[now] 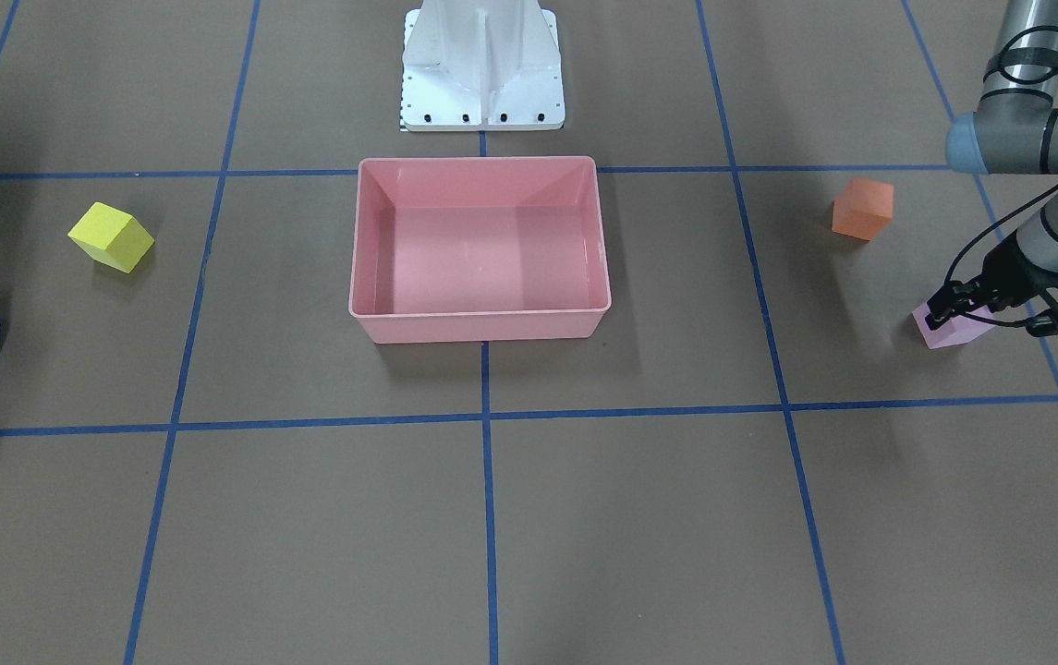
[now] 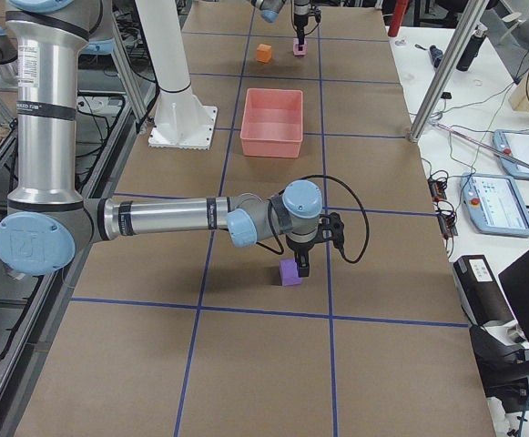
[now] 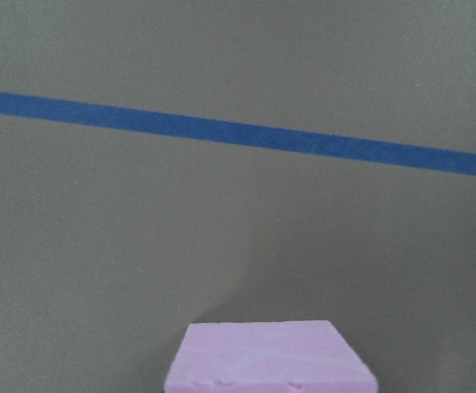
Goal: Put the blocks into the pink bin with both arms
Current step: 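Lower the left gripper onto the lilac cube and close it, then carry the lilac cube into the pink bin and release it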
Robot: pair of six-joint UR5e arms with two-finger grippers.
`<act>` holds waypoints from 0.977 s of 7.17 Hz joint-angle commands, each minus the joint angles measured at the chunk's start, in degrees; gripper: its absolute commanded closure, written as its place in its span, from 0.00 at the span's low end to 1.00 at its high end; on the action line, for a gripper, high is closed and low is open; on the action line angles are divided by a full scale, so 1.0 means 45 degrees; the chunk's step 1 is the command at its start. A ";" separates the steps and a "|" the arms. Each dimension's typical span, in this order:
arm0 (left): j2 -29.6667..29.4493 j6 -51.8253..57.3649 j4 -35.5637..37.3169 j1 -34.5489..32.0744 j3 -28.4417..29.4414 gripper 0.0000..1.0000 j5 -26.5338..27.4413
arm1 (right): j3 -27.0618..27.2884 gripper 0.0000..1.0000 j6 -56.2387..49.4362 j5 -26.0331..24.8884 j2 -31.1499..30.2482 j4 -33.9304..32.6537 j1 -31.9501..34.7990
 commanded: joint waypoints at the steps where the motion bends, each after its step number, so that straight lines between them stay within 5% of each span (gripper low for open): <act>1: -0.0134 -0.0236 0.0095 -0.0127 -0.1348 0.92 -0.1104 | 0.0000 0.00 0.0034 0.0000 0.0016 0.0000 0.0000; 3: -0.1667 -0.4160 0.0076 -0.0011 -0.2191 0.90 -0.1150 | 0.0000 0.00 0.0170 0.0019 0.0113 0.0000 -0.0135; 7: -0.5749 -0.9737 0.0076 0.3339 -0.2721 0.79 -0.0858 | -0.0019 0.00 0.1050 -0.0039 0.0679 0.0000 -0.0819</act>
